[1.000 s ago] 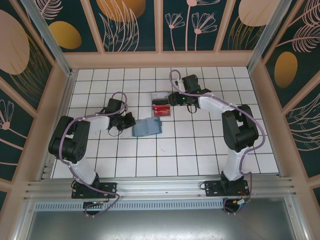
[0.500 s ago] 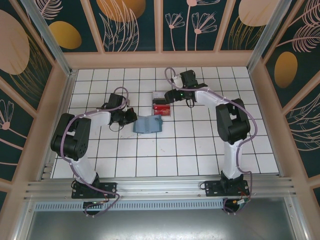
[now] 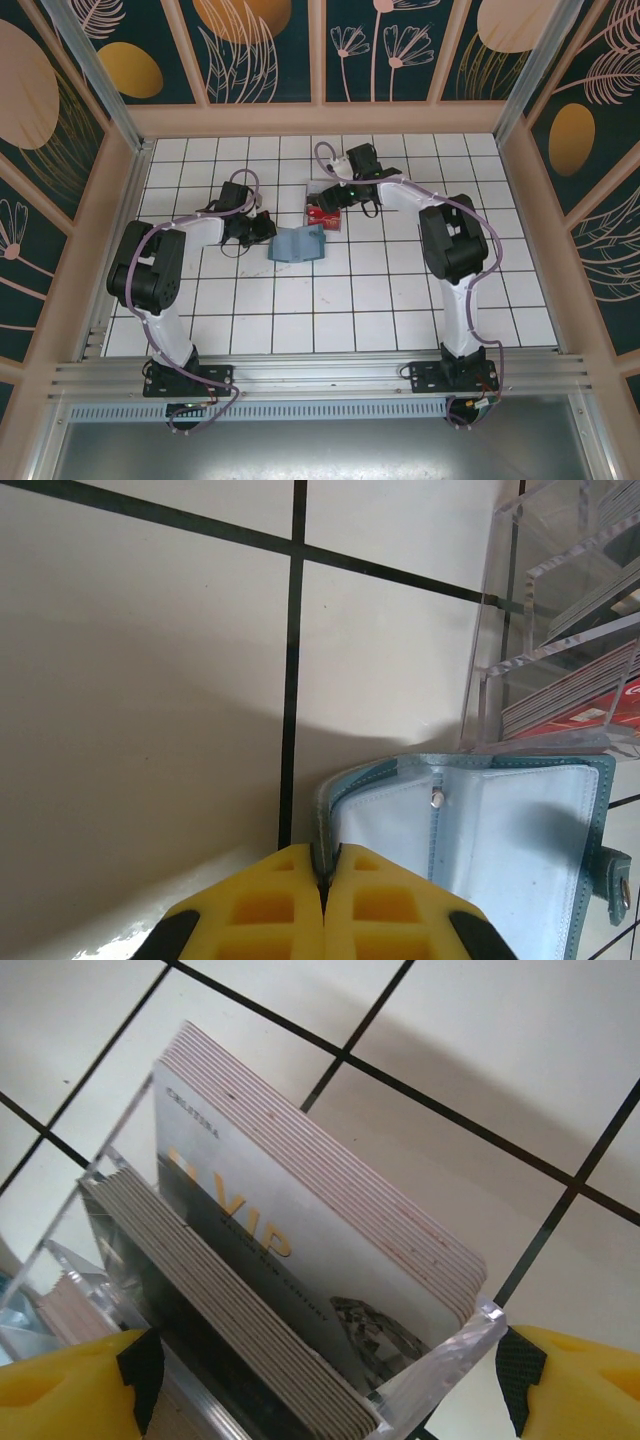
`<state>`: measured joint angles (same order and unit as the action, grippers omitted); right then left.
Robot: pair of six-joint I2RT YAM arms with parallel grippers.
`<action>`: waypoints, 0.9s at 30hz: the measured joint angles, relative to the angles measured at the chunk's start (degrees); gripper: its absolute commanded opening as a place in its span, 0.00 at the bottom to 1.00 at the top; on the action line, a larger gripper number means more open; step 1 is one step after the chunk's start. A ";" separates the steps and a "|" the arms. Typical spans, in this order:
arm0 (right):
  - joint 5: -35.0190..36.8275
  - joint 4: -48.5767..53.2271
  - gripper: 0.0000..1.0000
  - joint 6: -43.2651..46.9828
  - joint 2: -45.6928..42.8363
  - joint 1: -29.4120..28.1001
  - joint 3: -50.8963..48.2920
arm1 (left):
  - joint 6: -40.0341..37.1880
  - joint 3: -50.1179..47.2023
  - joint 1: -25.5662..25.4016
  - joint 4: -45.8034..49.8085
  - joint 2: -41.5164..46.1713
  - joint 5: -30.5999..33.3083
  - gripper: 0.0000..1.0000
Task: Put the credit cards into the card holder
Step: Pick up the credit card from the storage box.
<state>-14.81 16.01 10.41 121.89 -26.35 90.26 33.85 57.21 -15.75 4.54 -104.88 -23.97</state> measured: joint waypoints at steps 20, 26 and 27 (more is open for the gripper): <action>1.25 0.24 0.80 -1.36 3.43 0.31 4.52 | 0.00 0.02 0.00 -0.02 0.00 0.02 0.00; 1.25 -0.52 0.77 -2.16 3.43 1.09 4.52 | 0.00 0.02 0.00 -0.02 0.00 0.00 0.00; 1.25 -0.61 0.76 -2.21 3.43 1.20 4.52 | 0.00 0.02 0.00 -0.02 0.00 0.00 0.00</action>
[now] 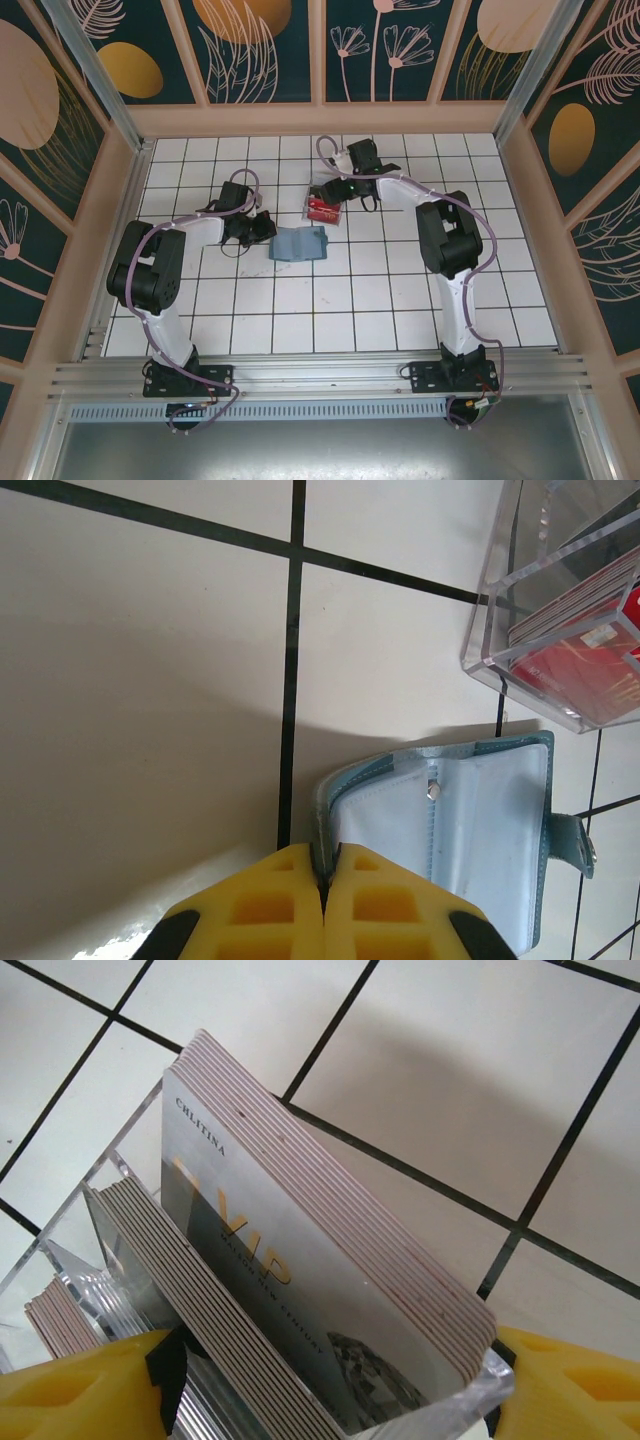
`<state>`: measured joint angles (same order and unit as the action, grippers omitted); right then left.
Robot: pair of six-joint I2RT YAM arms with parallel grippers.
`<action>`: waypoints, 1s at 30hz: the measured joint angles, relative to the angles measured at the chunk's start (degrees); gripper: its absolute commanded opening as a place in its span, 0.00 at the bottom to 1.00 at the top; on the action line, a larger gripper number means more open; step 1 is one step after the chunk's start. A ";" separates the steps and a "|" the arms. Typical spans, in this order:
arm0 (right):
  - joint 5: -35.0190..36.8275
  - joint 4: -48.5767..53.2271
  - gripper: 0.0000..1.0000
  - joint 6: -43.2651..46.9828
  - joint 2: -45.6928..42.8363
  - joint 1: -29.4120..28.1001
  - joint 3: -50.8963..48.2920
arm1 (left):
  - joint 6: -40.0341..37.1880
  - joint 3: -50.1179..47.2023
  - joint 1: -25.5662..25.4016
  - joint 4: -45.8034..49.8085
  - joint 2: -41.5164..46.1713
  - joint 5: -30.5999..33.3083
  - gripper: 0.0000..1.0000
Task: Put the credit cards into the card holder
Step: Pick up the credit card from the storage box.
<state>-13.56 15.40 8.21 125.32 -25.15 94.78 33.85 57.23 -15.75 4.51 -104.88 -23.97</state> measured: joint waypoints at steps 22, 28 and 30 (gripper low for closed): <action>-2.51 -0.28 0.60 -2.36 -0.33 1.09 -0.02 | 0.00 0.00 0.00 -0.02 0.00 -0.02 0.00; -3.10 -0.74 0.56 -2.78 -0.66 1.27 -0.07 | 0.02 0.00 0.00 -0.02 0.00 -0.04 0.00; -3.26 -1.18 0.55 -2.82 -0.92 1.29 -0.42 | 0.02 0.00 0.00 -0.04 0.00 -0.04 0.00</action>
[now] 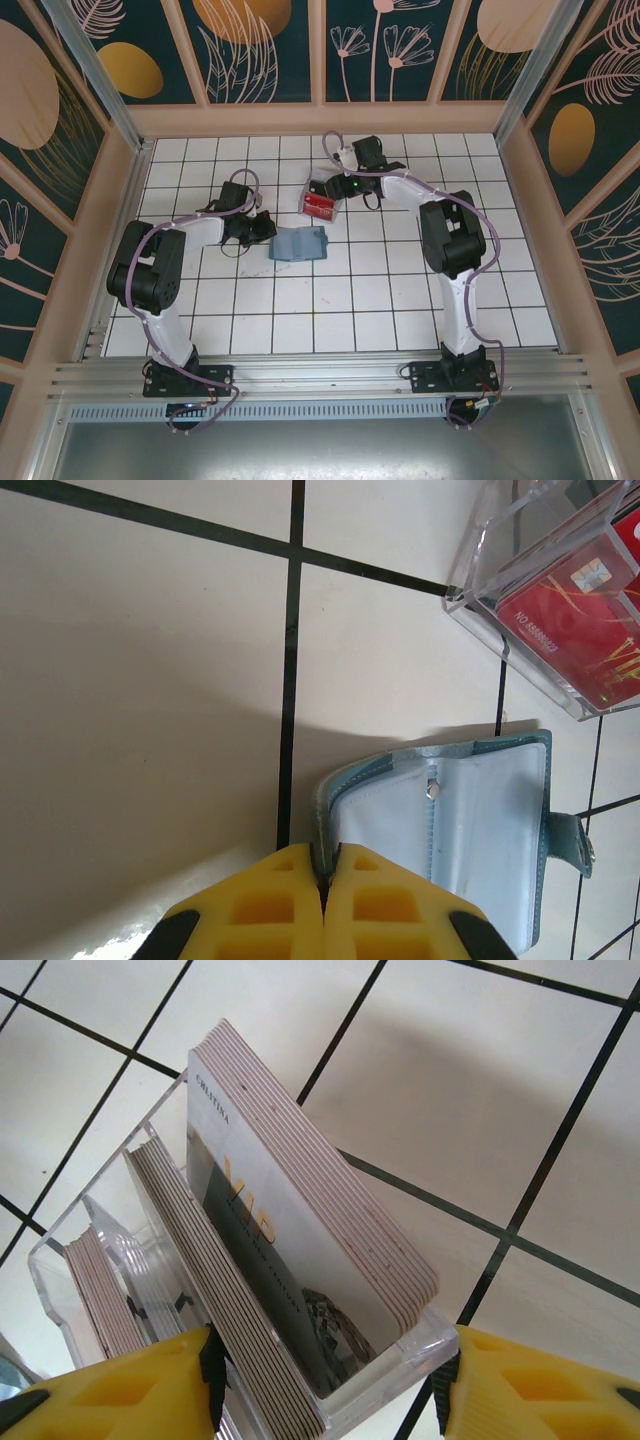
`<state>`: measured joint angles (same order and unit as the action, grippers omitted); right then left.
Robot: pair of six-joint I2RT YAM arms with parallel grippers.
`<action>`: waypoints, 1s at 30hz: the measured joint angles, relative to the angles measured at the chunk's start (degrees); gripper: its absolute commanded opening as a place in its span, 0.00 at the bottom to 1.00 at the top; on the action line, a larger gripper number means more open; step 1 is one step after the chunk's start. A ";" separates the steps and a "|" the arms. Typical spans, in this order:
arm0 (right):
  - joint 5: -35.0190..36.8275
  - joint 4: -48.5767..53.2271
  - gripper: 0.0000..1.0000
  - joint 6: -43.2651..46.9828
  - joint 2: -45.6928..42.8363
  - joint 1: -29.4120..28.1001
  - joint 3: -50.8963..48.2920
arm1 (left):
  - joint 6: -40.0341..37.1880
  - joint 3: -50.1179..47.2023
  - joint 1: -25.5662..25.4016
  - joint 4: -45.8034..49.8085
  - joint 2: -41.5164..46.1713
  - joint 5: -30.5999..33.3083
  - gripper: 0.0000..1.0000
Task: Put the credit cards into the card holder
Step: Pick up the credit card from the storage box.
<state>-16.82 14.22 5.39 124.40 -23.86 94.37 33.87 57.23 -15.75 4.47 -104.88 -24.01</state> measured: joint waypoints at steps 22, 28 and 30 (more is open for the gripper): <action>-1.55 -0.02 0.74 -0.15 -2.78 3.04 2.95 | 0.22 0.00 0.00 -1.25 0.00 -1.11 0.00; -3.80 1.55 0.75 0.35 0.07 2.95 8.83 | 0.24 0.00 0.00 -1.29 -0.02 -1.25 0.00; -4.28 2.56 0.75 0.57 1.81 2.71 10.51 | 0.24 0.00 0.00 -1.29 -0.07 -1.27 0.00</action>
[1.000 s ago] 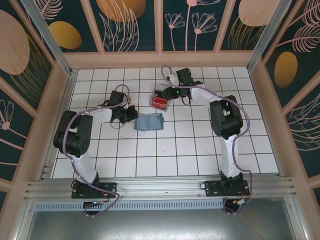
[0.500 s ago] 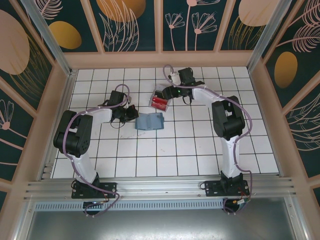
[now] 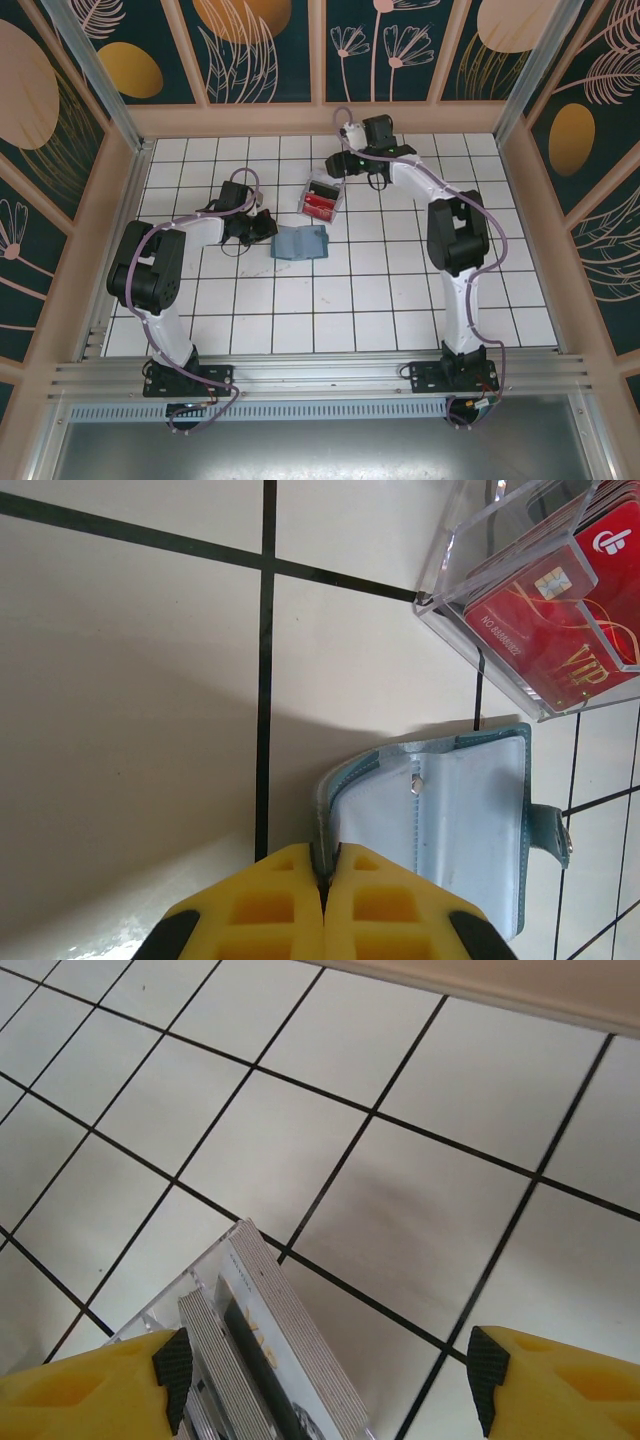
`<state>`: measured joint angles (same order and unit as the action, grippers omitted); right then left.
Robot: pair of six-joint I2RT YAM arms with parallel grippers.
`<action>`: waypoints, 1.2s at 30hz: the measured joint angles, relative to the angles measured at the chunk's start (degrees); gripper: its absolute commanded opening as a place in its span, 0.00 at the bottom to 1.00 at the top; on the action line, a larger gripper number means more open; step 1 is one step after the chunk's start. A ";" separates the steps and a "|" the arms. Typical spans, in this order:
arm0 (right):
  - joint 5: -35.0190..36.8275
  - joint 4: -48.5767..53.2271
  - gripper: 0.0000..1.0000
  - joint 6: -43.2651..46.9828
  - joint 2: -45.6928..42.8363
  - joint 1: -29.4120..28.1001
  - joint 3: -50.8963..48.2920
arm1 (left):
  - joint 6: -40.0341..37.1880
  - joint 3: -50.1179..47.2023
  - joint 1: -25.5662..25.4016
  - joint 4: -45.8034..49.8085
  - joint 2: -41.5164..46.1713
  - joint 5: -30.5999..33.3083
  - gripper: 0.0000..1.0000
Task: Put the credit cards into the card holder
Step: Pick up the credit card from the storage box.
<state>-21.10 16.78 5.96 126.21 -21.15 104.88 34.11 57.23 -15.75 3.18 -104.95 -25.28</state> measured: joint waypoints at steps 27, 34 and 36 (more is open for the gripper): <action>0.63 4.09 0.68 0.98 8.00 -0.59 5.75 | 0.20 0.22 -0.02 -0.61 -0.83 -0.87 0.00; 0.63 4.00 0.67 0.94 8.00 -0.59 5.75 | 0.24 0.22 -0.02 -0.68 -0.83 -1.03 0.00; 0.63 4.00 0.67 0.94 8.00 -0.59 5.75 | 0.26 0.22 -0.02 -0.81 -0.83 -1.11 0.00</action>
<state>-20.47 20.78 6.90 134.21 -21.74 110.63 34.37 57.45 -15.77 2.37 -105.78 -26.39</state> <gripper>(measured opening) 0.672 0.065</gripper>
